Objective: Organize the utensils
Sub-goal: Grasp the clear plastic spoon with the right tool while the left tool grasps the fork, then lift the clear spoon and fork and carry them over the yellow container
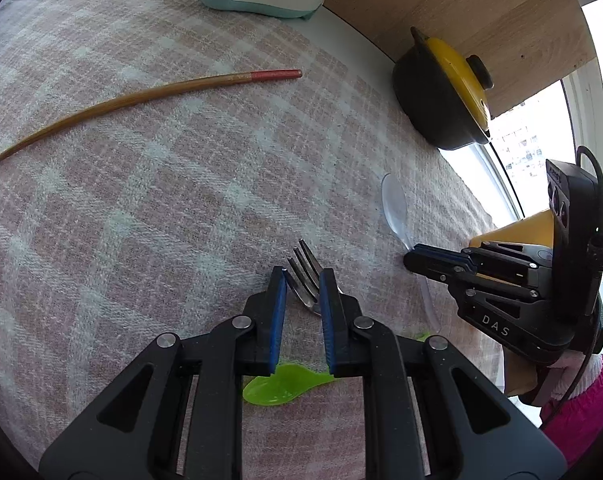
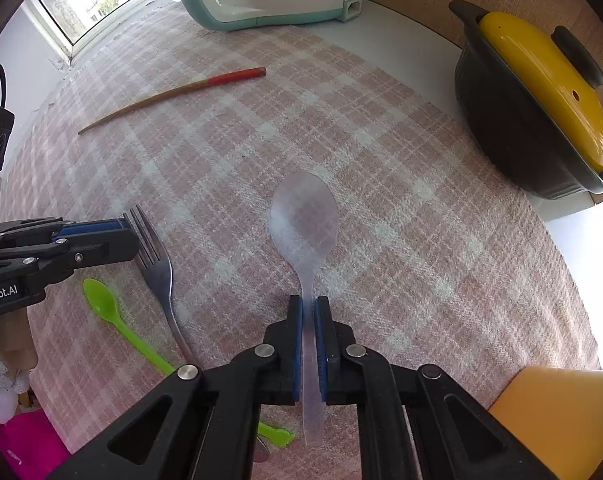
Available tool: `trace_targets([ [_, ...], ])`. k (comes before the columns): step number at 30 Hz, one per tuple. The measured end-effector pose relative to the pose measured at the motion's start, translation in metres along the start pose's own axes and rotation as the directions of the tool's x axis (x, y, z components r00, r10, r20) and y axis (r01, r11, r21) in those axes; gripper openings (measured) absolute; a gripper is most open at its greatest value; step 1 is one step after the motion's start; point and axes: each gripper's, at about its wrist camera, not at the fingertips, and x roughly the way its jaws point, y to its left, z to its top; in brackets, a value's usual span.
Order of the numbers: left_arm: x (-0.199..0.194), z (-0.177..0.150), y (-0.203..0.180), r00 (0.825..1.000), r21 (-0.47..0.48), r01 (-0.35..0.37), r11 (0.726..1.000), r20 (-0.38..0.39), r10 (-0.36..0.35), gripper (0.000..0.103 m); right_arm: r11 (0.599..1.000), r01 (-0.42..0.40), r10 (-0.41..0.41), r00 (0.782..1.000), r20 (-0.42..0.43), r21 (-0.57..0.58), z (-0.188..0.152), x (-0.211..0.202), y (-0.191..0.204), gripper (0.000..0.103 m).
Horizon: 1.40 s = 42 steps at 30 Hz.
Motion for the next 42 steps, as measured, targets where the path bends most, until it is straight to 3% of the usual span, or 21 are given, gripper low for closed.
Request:
trace_targets([
  [8, 0.012, 0.009, -0.018, 0.999, 0.067, -0.040, 0.997, 0.032, 0.038, 0.009, 1.000, -0.010, 0.009, 1.000, 0.006, 0.013, -0.009, 0.000, -0.003, 0.005],
  [16, 0.000, 0.014, -0.031, 0.996, 0.108, -0.038, 0.993, 0.082, 0.029, 0.003, 1.000, 0.001, -0.001, 1.000, 0.019, 0.010, -0.011, -0.001, 0.003, 0.003],
  [26, -0.037, 0.017, -0.034, 0.990, 0.119, -0.007, 0.993, 0.143, -0.010, 0.000, 0.996, 0.003, -0.015, 0.992, 0.126, 0.094, -0.033, -0.029, -0.008, 0.003],
  [32, -0.070, 0.020, -0.052, 0.976, 0.186, -0.023, 0.982, 0.215, -0.018, 0.000, 0.991, -0.004, -0.024, 0.978, 0.207, 0.135, -0.048, -0.058, -0.015, 0.003],
  [42, -0.102, 0.022, -0.075, 0.967, 0.244, -0.022, 0.970, 0.250, -0.041, 0.000, 0.984, -0.019, -0.037, 0.950, 0.309, 0.176, -0.060, -0.102, -0.008, 0.003],
])
